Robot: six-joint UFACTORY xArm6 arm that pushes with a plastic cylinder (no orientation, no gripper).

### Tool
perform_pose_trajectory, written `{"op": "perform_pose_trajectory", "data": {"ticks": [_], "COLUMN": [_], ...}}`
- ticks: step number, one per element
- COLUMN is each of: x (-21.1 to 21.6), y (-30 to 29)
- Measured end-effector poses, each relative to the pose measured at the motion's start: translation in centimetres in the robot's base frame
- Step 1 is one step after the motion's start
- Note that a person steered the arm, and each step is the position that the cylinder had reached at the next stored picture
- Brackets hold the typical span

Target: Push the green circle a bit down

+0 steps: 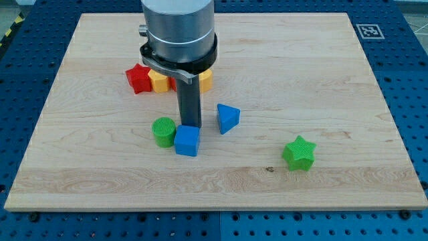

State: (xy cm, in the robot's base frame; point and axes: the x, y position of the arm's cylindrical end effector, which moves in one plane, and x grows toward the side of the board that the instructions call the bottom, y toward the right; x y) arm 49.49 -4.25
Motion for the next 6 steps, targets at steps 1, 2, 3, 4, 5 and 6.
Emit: {"op": "perform_pose_trajectory", "data": {"ticks": [1, 2, 3, 4, 5, 6], "x": [-1.8, -2.2, -1.7, -1.6, -1.3, -0.4], "y": [0.0, -0.7, -2.5, -3.9, -4.7, -4.8]}}
